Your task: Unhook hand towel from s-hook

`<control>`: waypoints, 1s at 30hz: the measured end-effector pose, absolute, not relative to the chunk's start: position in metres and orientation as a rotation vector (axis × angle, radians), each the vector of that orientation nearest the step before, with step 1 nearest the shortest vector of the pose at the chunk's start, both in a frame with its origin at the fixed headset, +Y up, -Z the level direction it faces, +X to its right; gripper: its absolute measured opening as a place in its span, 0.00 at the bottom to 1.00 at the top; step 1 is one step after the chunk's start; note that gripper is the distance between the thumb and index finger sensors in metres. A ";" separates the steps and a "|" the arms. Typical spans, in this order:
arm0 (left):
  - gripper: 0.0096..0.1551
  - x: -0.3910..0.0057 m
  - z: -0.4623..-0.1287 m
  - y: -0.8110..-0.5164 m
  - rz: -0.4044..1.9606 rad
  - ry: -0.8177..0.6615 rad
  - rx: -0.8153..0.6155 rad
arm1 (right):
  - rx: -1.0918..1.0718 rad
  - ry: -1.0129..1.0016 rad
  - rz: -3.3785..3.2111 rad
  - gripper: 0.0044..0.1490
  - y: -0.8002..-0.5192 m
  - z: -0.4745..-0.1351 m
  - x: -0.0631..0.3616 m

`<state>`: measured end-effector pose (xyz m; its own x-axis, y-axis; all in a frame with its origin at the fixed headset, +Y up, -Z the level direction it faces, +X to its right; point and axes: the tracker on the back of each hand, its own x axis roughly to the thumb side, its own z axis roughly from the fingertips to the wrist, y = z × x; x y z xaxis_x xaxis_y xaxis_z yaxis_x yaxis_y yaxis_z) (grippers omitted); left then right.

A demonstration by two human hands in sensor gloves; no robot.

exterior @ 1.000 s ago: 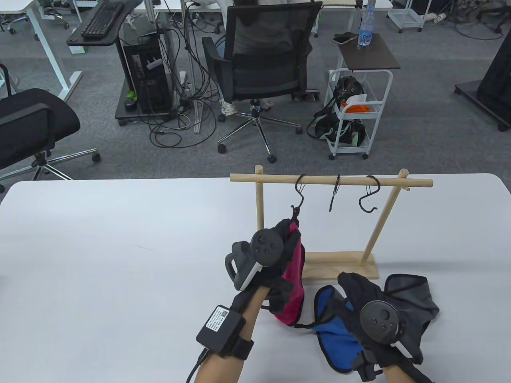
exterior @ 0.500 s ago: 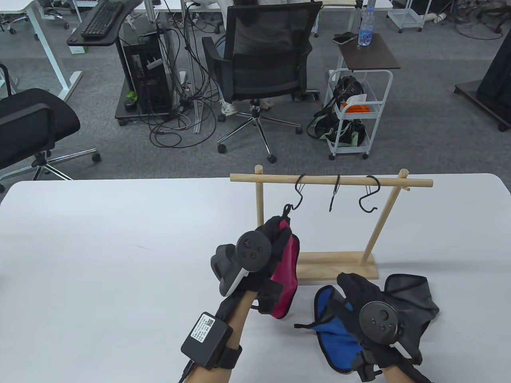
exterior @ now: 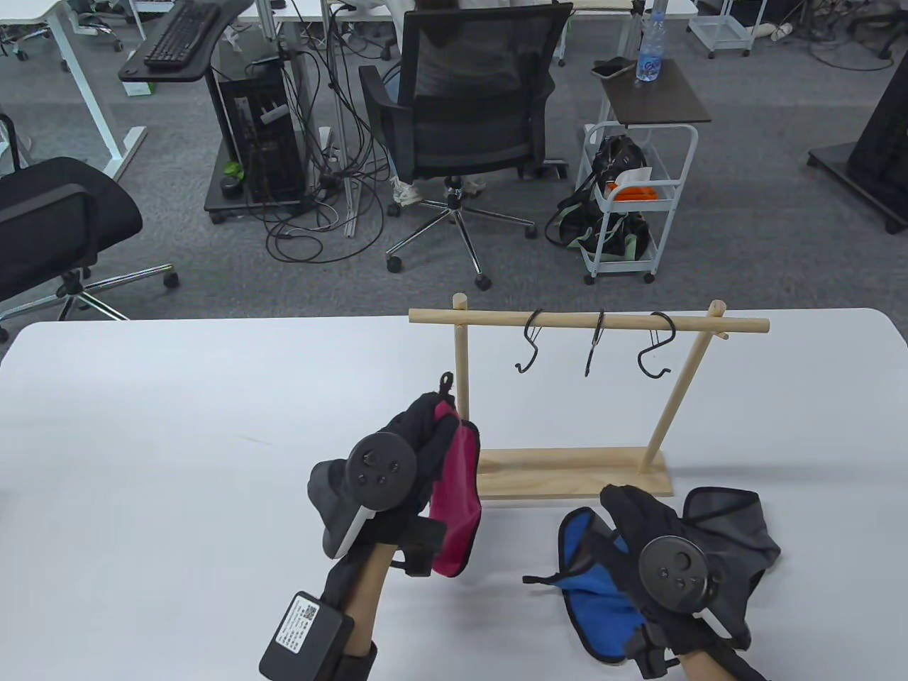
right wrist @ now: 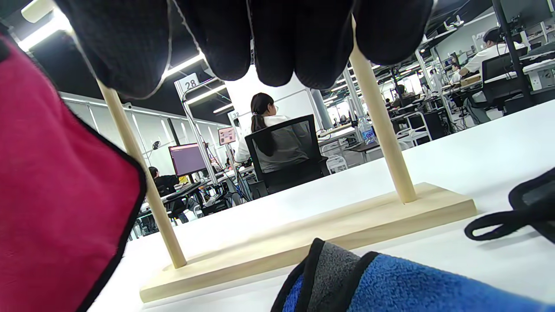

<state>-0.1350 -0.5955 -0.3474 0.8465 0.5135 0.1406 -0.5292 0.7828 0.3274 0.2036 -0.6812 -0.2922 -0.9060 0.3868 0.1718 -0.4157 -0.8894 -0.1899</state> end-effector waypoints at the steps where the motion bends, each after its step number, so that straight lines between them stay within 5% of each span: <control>1: 0.26 -0.140 -0.346 -0.596 0.561 -0.036 0.368 | 0.177 -0.311 2.702 0.42 -0.681 -0.292 0.204; 15: 0.26 -0.197 -0.338 -0.646 0.542 0.090 0.293 | 0.157 -0.282 2.725 0.42 -0.681 -0.292 0.203; 30: 0.26 -0.196 -0.354 -0.708 0.357 0.090 0.118 | 0.166 -0.256 2.737 0.42 -0.682 -0.293 0.201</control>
<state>-0.1962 -0.7083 -0.3535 0.9331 0.3534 -0.0666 -0.3430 0.9302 0.1307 0.2007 -0.6816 -0.2934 -0.9187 0.3651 0.1504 -0.3867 -0.9091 -0.1553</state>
